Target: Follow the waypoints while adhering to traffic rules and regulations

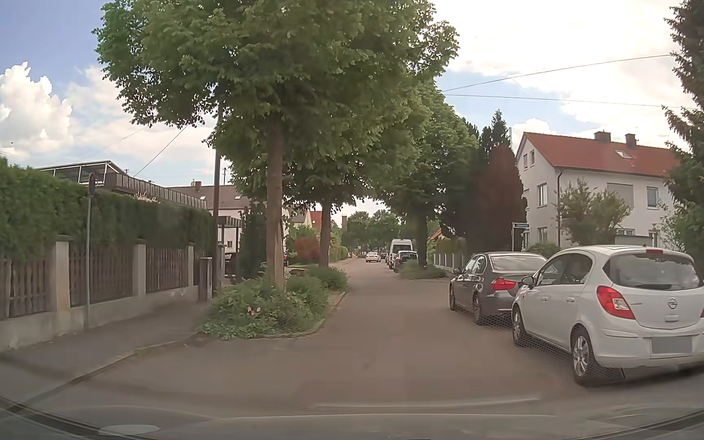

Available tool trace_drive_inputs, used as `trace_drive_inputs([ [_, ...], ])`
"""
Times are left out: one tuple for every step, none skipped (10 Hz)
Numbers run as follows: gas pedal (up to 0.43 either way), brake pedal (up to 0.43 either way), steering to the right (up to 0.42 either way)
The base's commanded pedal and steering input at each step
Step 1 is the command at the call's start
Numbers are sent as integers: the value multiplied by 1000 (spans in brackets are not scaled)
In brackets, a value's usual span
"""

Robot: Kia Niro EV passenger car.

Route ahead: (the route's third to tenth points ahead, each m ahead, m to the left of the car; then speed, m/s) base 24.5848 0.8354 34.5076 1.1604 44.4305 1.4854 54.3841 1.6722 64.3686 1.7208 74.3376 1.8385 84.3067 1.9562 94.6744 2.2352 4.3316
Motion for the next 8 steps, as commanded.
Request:
trace_drive_inputs([
  [0, 18, 16],
  [0, 18, 10],
  [0, 30, 7],
  [0, 37, 7],
  [0, 85, 7],
  [0, 165, 6],
  [0, 189, 6],
  [0, 207, 6],
])
